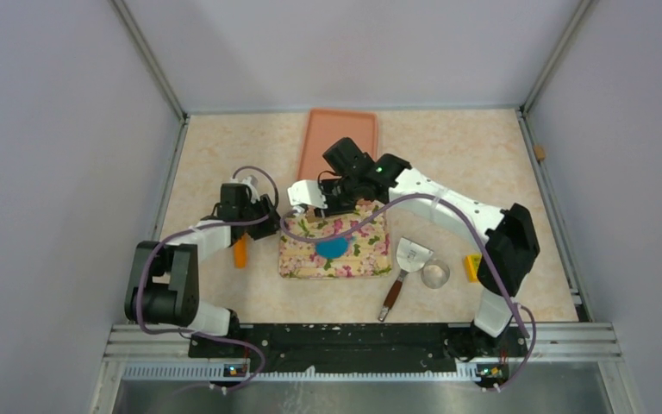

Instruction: Roll out the dumpling wrappers from the dough

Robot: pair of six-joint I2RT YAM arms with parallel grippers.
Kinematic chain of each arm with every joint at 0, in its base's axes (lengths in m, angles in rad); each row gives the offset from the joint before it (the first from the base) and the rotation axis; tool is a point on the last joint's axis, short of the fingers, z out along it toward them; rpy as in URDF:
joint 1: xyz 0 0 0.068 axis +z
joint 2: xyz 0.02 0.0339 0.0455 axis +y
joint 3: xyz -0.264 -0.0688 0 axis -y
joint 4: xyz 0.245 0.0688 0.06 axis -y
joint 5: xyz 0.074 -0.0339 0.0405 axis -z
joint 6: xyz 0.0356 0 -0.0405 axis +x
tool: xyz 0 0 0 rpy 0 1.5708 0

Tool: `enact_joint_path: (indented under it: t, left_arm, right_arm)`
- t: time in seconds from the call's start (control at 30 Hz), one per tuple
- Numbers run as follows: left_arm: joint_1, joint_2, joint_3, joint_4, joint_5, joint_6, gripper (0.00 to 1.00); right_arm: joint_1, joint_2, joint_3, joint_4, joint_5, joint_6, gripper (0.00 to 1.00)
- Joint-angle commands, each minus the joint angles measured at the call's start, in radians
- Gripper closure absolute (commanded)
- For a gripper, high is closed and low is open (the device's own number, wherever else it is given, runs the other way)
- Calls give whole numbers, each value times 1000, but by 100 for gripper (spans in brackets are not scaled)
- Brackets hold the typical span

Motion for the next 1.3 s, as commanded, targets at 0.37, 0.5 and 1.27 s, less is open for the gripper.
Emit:
enact_joint_path:
  t: [0.37, 0.5, 1.27]
  left_arm:
    - [4, 0, 16, -25, -6, 3, 70]
    - [4, 16, 15, -22, -1, -1, 79]
    - [5, 54, 15, -5, -21, -10, 100]
  right_arm:
    - [10, -92, -158, 2, -90, -20, 100]
    - [12, -76, -177, 32, -82, -26, 100]
    - [-41, -33, -176, 168, -70, 44, 100]
